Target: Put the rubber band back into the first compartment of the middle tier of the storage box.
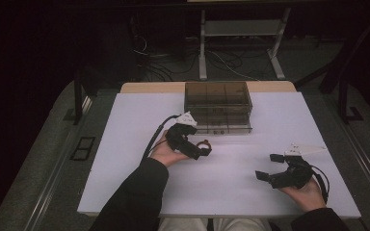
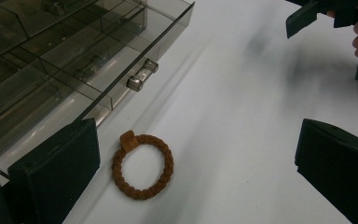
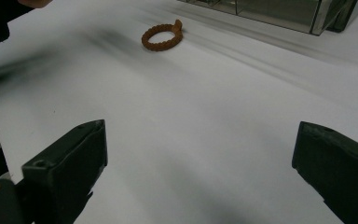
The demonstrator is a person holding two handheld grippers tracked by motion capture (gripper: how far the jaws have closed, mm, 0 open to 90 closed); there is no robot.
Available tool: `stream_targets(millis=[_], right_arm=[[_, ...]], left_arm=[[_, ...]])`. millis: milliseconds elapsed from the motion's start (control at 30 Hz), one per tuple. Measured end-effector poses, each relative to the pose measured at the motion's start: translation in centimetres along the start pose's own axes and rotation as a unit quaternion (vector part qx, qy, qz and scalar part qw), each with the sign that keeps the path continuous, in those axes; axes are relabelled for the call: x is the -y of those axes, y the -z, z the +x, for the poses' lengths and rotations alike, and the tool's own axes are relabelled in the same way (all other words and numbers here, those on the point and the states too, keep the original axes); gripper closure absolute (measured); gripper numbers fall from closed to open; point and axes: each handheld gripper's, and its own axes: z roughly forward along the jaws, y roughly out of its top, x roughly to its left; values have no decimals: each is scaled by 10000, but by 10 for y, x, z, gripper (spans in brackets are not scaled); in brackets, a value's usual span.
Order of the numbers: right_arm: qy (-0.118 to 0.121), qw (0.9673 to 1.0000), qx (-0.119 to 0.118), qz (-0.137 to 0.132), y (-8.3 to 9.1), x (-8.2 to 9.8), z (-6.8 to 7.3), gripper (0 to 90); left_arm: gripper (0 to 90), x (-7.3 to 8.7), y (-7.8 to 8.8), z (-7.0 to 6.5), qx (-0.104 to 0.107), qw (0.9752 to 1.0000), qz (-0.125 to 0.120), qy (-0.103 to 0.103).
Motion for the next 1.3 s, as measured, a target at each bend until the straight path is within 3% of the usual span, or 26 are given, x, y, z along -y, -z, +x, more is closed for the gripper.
stream_targets(millis=[700, 1300], right_arm=[[62, 10000, 7, 2, -1, 0, 0, 26], [54, 10000, -31, 53, -3, 0, 0, 26]], left_arm=[[0, 6, -28, 1, 97, 9994, 314, -92], [0, 7, -41, 2, 180, 9968, 736, -235]])
